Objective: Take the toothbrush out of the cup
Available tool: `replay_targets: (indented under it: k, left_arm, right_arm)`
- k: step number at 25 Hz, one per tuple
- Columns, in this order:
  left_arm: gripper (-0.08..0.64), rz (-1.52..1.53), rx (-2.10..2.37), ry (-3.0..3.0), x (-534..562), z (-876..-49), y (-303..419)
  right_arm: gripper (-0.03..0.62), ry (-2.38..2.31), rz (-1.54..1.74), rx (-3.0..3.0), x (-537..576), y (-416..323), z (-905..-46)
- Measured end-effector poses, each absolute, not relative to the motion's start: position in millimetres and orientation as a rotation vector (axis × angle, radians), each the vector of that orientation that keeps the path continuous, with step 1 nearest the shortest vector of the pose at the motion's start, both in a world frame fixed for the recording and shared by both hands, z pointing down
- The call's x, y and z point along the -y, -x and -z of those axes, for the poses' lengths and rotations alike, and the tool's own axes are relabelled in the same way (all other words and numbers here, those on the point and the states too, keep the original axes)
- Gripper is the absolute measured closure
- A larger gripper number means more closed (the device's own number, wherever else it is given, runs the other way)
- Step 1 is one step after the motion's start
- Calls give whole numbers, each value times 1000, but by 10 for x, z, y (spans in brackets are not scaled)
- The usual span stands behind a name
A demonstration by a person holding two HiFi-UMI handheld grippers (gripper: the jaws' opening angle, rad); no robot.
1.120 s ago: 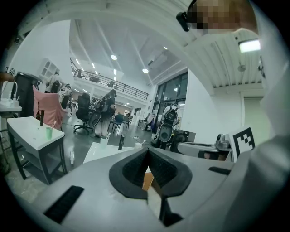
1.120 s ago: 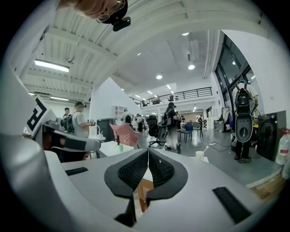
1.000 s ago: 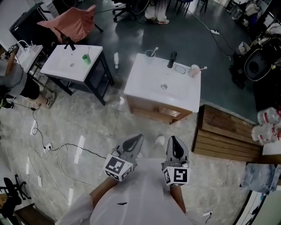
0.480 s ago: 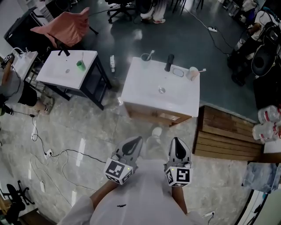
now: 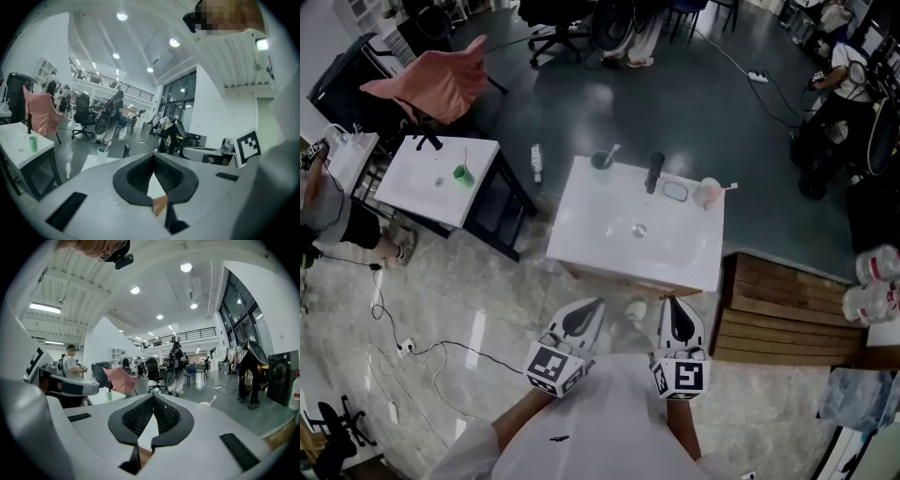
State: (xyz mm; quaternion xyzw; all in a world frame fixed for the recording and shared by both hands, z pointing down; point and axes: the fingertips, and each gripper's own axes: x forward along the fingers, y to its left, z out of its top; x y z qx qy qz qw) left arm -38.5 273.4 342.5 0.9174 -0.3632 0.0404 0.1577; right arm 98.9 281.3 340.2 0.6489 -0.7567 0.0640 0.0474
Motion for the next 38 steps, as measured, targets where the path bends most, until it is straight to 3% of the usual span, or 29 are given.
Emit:
replay_targets:
  k: [15, 38]
  left_arm:
    - [557, -124, 1112, -2627, -1223, -3342, -621]
    - [557, -158, 1049, -2616, -486, -3238, -279]
  right_arm:
    - [592, -1961, -178, 2380, -1320, -2018, -3364]
    - [591, -1971, -186, 2329, -675, -1641, -3208]
